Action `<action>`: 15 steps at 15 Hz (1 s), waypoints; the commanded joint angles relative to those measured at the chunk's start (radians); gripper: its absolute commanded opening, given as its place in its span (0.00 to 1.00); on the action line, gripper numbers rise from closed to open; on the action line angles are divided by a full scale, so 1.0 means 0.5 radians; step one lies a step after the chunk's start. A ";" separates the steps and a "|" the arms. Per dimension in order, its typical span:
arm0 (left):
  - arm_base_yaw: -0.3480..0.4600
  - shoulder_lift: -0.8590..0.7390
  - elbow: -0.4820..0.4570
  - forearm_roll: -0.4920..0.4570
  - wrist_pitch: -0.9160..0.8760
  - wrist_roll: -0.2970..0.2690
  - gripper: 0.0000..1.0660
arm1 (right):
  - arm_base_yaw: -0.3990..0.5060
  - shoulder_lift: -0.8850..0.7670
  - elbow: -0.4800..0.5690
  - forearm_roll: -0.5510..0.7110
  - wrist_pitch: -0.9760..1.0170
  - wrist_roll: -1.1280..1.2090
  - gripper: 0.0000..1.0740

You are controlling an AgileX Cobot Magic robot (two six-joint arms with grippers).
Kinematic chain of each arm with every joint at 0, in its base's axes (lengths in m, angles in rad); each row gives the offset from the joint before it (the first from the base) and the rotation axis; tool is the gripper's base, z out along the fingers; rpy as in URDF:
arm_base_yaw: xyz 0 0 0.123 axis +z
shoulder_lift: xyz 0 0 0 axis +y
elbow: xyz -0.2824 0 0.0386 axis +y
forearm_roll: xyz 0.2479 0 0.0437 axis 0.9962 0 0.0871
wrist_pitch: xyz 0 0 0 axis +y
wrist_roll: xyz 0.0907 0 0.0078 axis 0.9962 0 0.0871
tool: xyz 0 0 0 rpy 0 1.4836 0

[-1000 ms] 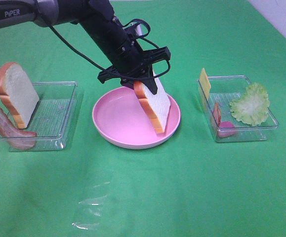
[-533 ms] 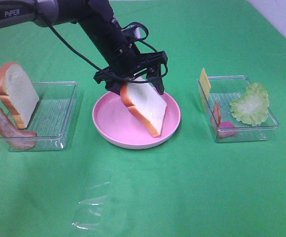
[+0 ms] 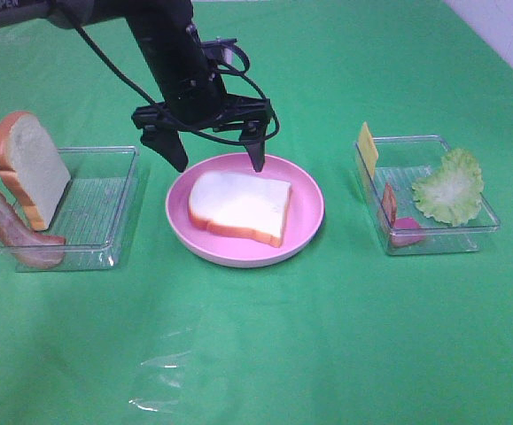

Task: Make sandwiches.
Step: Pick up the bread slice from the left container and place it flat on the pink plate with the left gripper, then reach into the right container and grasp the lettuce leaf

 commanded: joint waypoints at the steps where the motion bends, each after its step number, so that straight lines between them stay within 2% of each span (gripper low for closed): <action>1: -0.010 -0.130 -0.006 0.254 0.156 -0.032 0.93 | -0.010 -0.068 -0.004 0.006 0.000 0.016 0.89; 4: -0.008 -0.284 -0.002 0.420 0.274 -0.018 0.93 | -0.010 -0.068 -0.004 0.006 0.000 0.016 0.89; 7: 0.000 -0.494 0.006 0.420 0.274 0.028 0.93 | -0.010 -0.068 -0.004 0.006 0.000 0.016 0.89; 8: 0.032 -0.712 0.158 0.496 0.274 0.074 0.93 | -0.010 -0.068 -0.004 0.006 0.000 0.016 0.89; 10: 0.190 -1.056 0.516 0.516 0.274 0.124 0.93 | -0.010 -0.068 -0.004 0.006 0.000 0.016 0.89; 12: 0.492 -1.482 0.960 0.502 0.272 0.216 0.93 | -0.010 -0.068 -0.004 0.006 0.000 0.016 0.89; 13: 0.584 -1.602 1.084 0.492 0.272 0.234 0.93 | -0.010 -0.068 -0.004 0.006 0.000 0.016 0.89; 15: 0.934 -2.046 1.542 0.428 0.272 0.260 0.93 | -0.010 -0.068 -0.004 0.006 0.000 0.016 0.89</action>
